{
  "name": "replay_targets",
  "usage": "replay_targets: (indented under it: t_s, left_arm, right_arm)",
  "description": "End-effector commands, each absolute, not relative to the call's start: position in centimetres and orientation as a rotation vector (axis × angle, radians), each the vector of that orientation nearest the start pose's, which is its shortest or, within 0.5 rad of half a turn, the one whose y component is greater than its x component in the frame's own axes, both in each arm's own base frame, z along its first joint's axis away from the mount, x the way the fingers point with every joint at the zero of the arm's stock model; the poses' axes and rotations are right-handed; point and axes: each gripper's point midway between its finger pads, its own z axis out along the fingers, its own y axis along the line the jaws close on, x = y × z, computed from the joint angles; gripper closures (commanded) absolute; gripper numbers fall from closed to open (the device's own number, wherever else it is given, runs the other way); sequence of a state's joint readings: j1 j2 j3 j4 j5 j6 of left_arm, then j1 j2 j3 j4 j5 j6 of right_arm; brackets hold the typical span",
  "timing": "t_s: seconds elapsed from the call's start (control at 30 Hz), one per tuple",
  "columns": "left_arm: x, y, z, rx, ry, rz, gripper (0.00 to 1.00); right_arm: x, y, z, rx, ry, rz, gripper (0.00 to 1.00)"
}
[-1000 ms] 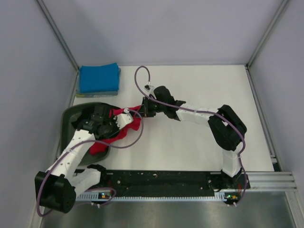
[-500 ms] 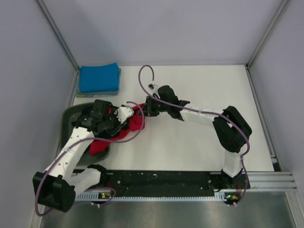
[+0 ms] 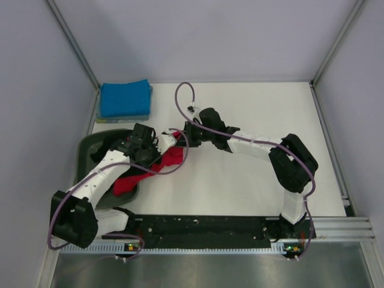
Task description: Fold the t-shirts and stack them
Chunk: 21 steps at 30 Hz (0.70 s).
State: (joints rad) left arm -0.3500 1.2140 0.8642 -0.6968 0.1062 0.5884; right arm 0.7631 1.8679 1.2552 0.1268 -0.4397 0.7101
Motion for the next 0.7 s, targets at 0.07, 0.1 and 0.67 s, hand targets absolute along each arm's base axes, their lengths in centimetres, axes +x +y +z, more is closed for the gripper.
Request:
replay_targets:
  t_s: [0.07, 0.1, 0.67]
  left_arm:
    - [28.8, -7.6, 14.1, 1.066, 2.224, 0.134, 1.00]
    - [29.1, -6.9, 15.1, 1.025, 2.212, 0.184, 1.00]
    - [22.2, 12.2, 41.5, 0.316, 1.701, 1.356, 1.00]
  right_arm:
    - [30.9, 42.4, 17.0, -0.394, 2.188, 1.297, 1.00]
    - [31.0, 42.2, 17.0, -0.392, 2.187, 1.288, 1.00]
    - [28.3, 40.2, 42.2, -0.643, 1.619, 1.291, 1.00]
